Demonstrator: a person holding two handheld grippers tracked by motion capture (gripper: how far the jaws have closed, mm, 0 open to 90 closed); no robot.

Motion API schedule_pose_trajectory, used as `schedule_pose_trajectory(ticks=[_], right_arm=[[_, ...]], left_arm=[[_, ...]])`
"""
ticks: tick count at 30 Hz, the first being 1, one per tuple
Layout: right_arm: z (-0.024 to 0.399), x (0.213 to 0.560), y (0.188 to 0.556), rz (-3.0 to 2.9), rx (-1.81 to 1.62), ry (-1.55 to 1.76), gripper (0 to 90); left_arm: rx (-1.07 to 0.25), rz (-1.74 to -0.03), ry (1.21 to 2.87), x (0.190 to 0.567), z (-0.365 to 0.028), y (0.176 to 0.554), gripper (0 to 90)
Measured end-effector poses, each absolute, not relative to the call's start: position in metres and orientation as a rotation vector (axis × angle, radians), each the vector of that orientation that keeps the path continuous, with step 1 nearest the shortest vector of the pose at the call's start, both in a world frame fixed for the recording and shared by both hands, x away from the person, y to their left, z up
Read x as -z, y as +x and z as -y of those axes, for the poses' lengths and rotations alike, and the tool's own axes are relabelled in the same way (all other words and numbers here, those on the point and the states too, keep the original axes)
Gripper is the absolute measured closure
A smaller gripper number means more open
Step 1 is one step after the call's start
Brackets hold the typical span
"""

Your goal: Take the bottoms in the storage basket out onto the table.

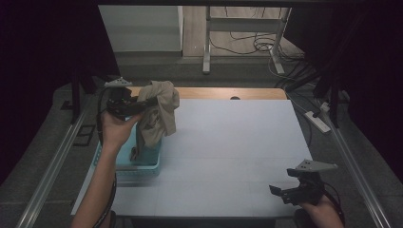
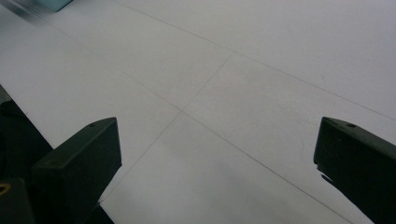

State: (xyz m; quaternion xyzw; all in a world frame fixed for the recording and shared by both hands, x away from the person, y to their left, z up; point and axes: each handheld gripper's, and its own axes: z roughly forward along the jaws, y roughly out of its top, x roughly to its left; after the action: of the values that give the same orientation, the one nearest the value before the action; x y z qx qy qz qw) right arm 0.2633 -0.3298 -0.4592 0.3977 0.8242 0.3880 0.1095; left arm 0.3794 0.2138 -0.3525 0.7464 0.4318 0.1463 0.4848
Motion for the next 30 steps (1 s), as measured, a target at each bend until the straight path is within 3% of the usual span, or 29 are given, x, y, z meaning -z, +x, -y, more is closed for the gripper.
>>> schedule_pose_trajectory(ticks=[30], right_arm=[[0.331, 0.459, 0.263, -2.425, -1.150, 1.165, 1.0]], left_arm=[[-0.285, -0.869, 1.876, 0.303, -0.146, 0.397, 70.1]])
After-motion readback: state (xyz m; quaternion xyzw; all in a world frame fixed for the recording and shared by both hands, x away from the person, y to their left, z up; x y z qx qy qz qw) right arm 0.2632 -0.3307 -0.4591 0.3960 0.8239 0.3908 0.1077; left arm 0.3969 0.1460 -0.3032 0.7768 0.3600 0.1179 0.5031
